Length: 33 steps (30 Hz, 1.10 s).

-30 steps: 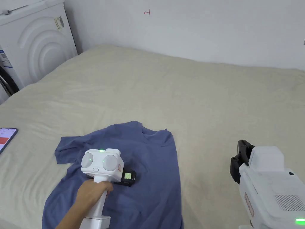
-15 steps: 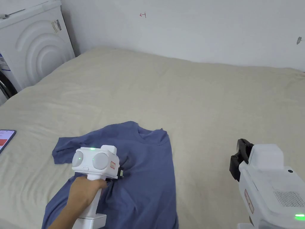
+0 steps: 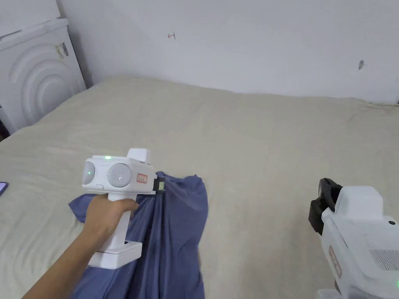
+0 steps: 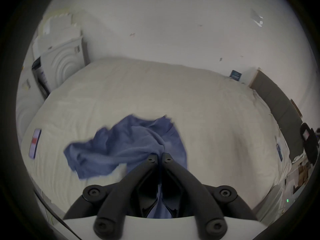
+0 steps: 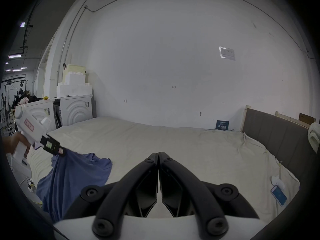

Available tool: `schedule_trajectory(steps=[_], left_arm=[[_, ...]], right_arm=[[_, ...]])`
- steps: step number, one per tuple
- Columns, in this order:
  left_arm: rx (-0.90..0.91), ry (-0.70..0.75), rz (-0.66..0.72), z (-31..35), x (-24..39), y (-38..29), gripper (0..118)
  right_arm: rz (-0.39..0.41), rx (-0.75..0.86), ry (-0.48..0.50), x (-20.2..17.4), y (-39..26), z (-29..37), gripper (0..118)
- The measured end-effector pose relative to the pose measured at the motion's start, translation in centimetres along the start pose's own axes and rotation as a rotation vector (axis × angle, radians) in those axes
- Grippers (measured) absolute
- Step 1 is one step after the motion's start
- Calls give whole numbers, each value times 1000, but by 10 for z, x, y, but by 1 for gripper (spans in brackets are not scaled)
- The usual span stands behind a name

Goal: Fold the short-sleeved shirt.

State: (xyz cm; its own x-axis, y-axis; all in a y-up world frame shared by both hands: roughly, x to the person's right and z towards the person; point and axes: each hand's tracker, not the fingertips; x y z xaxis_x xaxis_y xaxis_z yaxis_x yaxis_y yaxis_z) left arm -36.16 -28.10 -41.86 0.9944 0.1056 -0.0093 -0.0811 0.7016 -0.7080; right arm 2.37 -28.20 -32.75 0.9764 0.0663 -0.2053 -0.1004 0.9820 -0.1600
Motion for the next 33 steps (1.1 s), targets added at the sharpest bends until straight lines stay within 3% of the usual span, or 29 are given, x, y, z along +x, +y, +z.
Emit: schedule_trajectory(steps=[20, 29, 33], left_arm=[[192, -448, -264, 25, 247, 104, 0], [6, -541, -326, -36, 306, 55, 0], [-105, -489, -375, -80, 317, 11, 0]], right_arm=[[-30, 38, -268, 101, 6, 57, 1], [-32, 21, -349, 128, -4, 74, 1], [-43, 9, -364, 135, -10, 79, 1]])
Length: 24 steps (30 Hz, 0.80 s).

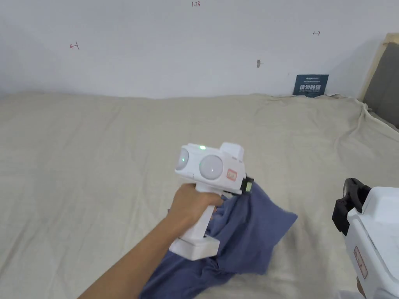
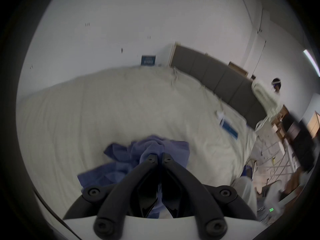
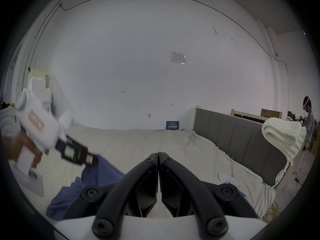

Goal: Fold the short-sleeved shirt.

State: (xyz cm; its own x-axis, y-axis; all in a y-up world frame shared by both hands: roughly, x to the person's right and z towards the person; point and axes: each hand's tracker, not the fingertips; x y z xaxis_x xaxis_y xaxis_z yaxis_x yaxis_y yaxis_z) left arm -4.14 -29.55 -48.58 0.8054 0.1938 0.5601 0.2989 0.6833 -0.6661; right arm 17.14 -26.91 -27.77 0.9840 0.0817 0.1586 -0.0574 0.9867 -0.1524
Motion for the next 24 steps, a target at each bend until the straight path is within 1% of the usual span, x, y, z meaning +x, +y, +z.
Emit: schedule_trajectory(steps=[3, 12, 18, 19, 21, 22, 23, 24], left_arm=[[-111, 34, 12, -33, -6, -29, 0], [-347, 107, 10, -90, -19, -92, 0], [-356, 127, 9, -90, -14, -97, 0], [-354, 130, 4, -89, -13, -96, 2], [-331, 135, -2, -84, -11, -94, 19], [-317, 139, 1, -81, -10, -93, 31], [-303, 139, 4, -76, -9, -92, 55], [-296, 135, 14, -71, -9, -90, 76]], right_arm=[[6, -11, -5, 3, -4, 1, 1], [1, -45, -12, 9, -16, -1, 1], [7, -59, -7, 8, -19, 0, 1], [5, -59, -6, 8, -18, 0, 1], [2, -56, -4, 7, -17, 2, 1], [2, -54, -3, 7, -15, 2, 1], [3, -49, -1, 7, -14, 3, 1], [4, -47, 0, 7, -12, 4, 1]])
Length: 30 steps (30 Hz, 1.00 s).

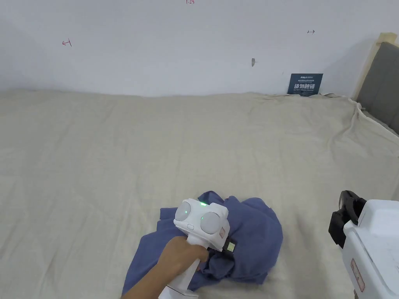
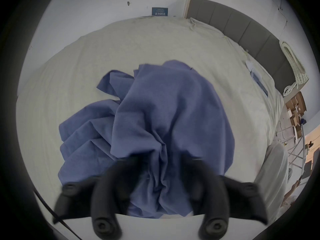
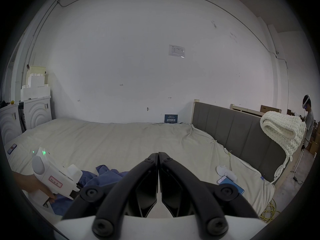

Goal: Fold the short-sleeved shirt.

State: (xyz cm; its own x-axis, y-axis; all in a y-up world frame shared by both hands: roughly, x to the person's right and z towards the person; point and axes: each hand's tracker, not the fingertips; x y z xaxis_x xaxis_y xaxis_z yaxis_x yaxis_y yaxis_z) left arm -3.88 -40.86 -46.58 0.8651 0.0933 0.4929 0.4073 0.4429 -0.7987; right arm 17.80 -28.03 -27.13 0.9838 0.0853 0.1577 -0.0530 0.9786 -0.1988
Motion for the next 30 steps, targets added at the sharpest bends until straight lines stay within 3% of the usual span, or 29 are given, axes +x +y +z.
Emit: schedule_trajectory(steps=[2, 3, 16, 24, 30], left_arm=[[52, 3, 13, 14, -1, 0, 112], [95, 21, 14, 23, -1, 0, 116], [671, 132, 60, 178, -32, -34, 116], [966, 396, 121, 219, -64, -91, 115], [1055, 537, 151, 225, -83, -127, 112]], right_arm=[[1, 6, 5, -1, 3, 1, 1], [1, 11, 7, -2, 5, 3, 1], [2, 73, 39, -16, 22, 15, 1], [5, 91, 59, -25, 25, 17, 1], [3, 106, 73, -30, 24, 17, 1]])
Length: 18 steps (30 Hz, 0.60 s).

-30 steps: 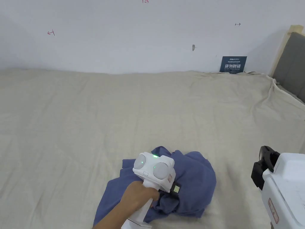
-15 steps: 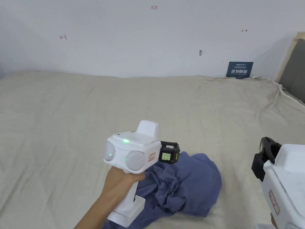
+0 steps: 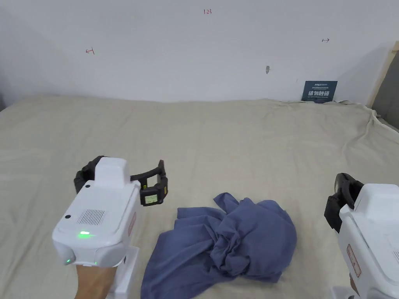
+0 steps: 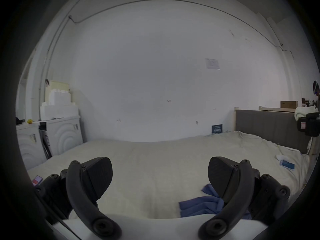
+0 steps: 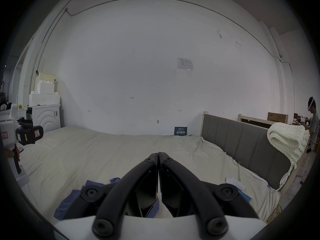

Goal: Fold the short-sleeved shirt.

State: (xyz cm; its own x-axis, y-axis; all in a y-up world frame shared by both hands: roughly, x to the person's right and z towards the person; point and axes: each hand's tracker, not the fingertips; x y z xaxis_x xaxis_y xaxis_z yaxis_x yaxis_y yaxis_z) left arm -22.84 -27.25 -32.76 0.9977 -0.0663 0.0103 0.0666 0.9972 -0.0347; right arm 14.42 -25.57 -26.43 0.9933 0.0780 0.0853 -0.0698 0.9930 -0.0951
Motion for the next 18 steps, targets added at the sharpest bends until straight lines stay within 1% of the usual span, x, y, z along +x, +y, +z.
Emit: schedule_trajectory(steps=[1, 2, 3, 4, 8, 10, 11, 13, 18], left_arm=[[15, 12, -2, 3, -3, -2, 109], [27, 18, -7, 6, -7, -5, 103], [29, 27, -7, 8, -9, -8, 95], [29, 31, -6, 9, -11, -10, 85], [41, 51, -14, 15, -15, -17, 20], [25, 65, -20, 14, -15, -19, 18], [10, 50, -7, 13, -17, -21, 13], [1, 49, 6, 15, -17, -23, 0], [-15, 54, -3, 17, -16, -27, 0]], right_arm=[[1, 2, 2, -2, 1, 1, 1], [3, 3, 4, -3, 2, 2, 1], [3, 6, 5, -4, 1, 2, 1], [3, 8, 6, -5, 1, 2, 1], [2, 20, 9, -10, 1, 4, 1], [2, 25, 10, -12, 1, 4, 1], [2, 26, 10, -12, 1, 4, 1], [0, 29, 12, -14, 2, 5, 1], [0, 28, 18, -17, 1, 3, 1]])
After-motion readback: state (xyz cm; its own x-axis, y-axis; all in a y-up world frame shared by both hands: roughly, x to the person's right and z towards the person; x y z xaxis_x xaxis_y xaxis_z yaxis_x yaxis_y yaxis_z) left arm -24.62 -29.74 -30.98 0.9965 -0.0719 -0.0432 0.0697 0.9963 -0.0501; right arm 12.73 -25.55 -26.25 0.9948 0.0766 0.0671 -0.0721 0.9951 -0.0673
